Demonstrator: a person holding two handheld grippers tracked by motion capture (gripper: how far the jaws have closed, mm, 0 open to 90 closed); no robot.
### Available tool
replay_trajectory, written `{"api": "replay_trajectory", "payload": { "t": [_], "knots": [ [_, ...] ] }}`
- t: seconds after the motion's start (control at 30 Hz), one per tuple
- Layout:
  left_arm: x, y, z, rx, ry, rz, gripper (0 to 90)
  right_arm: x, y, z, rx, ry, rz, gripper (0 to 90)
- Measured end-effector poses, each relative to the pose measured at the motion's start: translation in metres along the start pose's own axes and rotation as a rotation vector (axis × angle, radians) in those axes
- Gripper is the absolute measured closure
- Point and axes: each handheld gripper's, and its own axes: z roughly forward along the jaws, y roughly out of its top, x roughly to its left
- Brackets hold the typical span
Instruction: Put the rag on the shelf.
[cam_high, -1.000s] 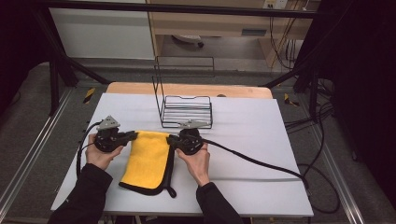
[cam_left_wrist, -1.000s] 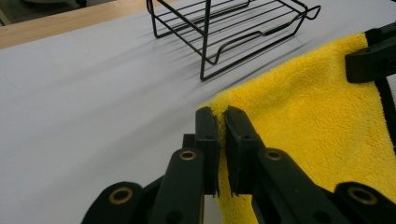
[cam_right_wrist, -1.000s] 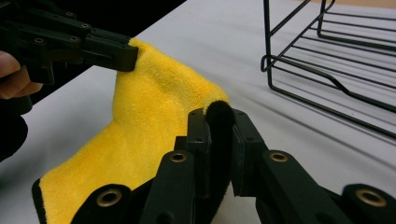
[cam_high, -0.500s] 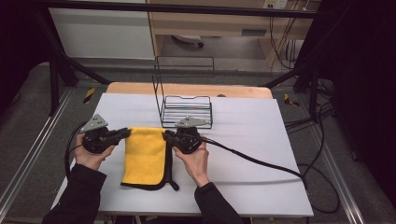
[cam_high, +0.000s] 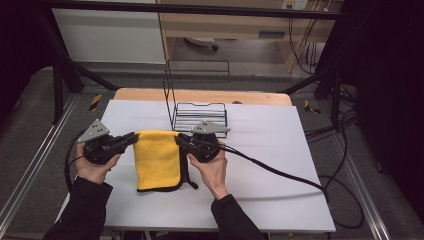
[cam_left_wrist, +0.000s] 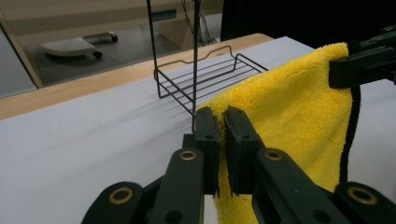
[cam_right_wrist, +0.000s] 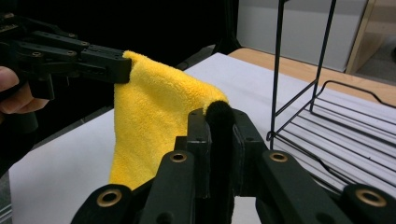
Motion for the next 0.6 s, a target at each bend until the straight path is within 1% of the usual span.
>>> {"api": "replay_trajectory", "payload": {
  "t": [0.07,0.13,0.2,0.43,0.6],
  "knots": [
    [-0.002,0.002,-0.002,-0.019,0.004,0.005,84.3,0.001,0.004,-0.005,-0.015,-0.003,-0.013,80.5],
    [-0.005,0.004,-0.003,-0.034,0.009,0.012,84.3,0.001,0.006,-0.006,-0.017,-0.006,-0.019,80.5],
    [-0.007,0.006,-0.004,-0.042,0.009,0.016,84.3,0.003,0.011,-0.011,-0.027,-0.013,-0.041,80.5],
    [-0.014,0.016,-0.007,-0.076,0.013,0.034,84.3,0.003,0.017,-0.02,-0.048,-0.022,-0.058,80.5],
    [-0.019,0.022,-0.004,-0.094,0.015,0.032,84.3,0.001,0.024,-0.029,-0.068,-0.04,-0.073,80.6]
  ]
}}
